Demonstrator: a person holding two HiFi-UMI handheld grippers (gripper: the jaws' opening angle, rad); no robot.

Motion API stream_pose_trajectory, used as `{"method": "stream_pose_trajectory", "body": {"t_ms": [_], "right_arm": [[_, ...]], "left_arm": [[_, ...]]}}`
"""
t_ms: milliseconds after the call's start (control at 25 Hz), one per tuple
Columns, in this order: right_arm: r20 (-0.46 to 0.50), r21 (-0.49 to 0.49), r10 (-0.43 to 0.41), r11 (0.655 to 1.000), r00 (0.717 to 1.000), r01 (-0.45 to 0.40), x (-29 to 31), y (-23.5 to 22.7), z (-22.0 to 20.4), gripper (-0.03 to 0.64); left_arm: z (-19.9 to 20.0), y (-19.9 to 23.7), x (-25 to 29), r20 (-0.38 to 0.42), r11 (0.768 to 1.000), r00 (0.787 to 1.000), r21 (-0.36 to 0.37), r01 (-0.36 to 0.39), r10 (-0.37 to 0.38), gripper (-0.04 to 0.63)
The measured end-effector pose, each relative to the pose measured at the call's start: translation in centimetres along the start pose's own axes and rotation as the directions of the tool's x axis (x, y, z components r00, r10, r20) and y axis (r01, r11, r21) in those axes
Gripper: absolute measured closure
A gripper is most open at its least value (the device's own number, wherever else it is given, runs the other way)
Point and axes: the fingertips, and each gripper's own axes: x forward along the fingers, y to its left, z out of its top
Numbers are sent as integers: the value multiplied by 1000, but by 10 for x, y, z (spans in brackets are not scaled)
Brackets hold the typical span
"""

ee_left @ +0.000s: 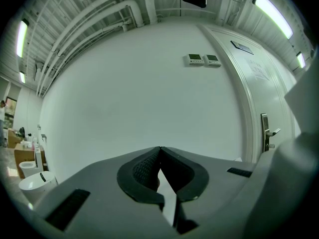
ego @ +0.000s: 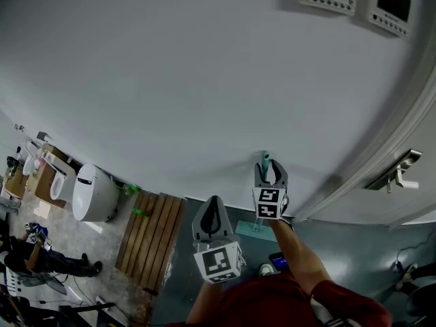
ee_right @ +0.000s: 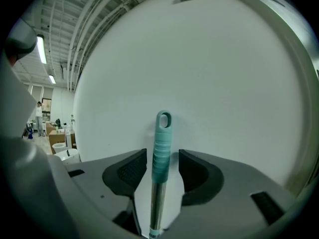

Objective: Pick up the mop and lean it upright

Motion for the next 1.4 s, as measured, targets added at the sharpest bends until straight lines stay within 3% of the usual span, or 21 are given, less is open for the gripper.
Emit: {"method": "stream_pose_trajectory", "body": {"t_ms": [560, 960, 1400], "right_arm": [[16, 17, 27, 999, 1000, -27, -17, 4, 4, 417], [40, 47, 124, 991, 991, -126, -88, 22, 13, 417], [89, 37, 147, 988, 985, -151, -138, 17, 31, 418]], "left_arm": [[3, 2, 0, 2, 1000, 1000, 10, -2, 2, 581], [4, 3, 2, 11, 1000, 1000, 12, -1, 1, 581], [0, 5, 3, 5, 1000, 1000, 4, -5, 5, 583]]}}
